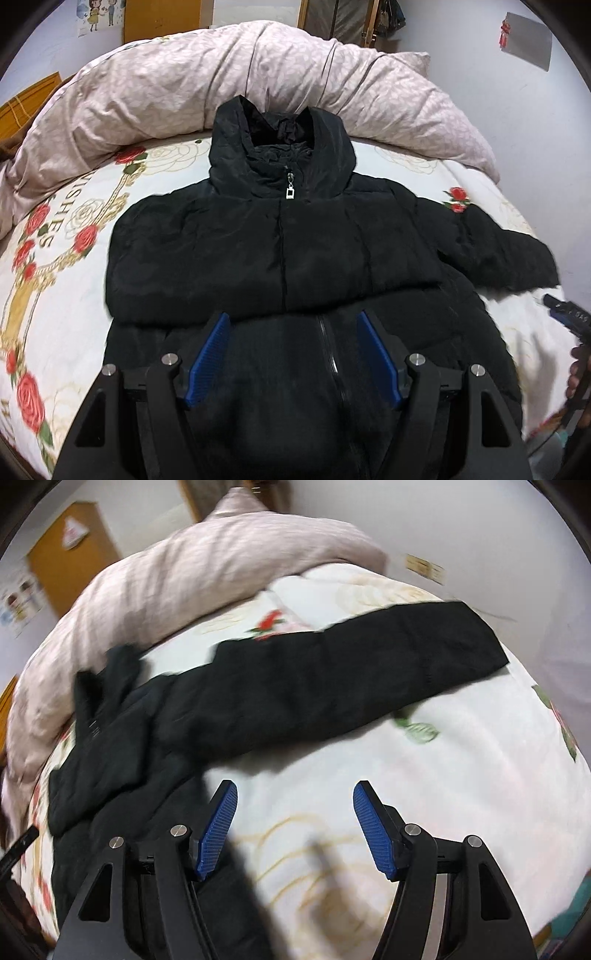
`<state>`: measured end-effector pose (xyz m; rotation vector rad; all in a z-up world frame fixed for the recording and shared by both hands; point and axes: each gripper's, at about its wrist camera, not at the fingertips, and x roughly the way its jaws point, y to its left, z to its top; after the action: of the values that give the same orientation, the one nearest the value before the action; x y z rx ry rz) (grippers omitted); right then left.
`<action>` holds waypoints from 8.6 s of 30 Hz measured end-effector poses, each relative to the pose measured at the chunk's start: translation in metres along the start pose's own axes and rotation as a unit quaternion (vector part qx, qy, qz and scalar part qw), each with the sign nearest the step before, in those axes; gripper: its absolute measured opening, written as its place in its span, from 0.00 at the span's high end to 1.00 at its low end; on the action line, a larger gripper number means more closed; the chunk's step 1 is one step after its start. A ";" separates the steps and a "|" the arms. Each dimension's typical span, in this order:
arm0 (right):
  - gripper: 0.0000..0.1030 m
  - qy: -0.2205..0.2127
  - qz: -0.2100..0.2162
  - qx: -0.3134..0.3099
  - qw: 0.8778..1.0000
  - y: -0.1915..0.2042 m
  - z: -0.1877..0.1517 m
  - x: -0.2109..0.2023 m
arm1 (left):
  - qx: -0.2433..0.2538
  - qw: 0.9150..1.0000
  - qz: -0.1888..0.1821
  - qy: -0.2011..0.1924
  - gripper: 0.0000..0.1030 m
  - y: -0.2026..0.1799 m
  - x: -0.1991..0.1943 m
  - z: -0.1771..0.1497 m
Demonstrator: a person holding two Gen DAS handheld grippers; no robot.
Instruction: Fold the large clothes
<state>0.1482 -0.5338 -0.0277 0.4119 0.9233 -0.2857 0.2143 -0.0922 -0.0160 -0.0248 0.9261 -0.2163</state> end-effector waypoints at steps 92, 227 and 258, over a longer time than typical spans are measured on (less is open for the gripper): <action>0.34 0.066 0.266 -0.241 0.931 0.310 -0.055 0.045 | -0.149 0.988 -0.024 -0.040 0.23 0.139 -0.003 0.038; 0.36 -0.051 0.090 -0.271 0.957 0.239 -0.173 -0.162 | -0.036 0.999 0.005 0.004 0.52 0.024 -0.178 -0.118; 0.36 -0.036 0.086 -0.286 0.954 0.280 -0.112 -0.080 | -0.039 0.999 0.002 0.035 0.51 0.038 -0.090 -0.055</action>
<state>0.1377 -0.2292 0.0394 -0.0561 0.8480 0.1296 0.1247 -0.0333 0.0176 -0.0877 1.0030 -0.1792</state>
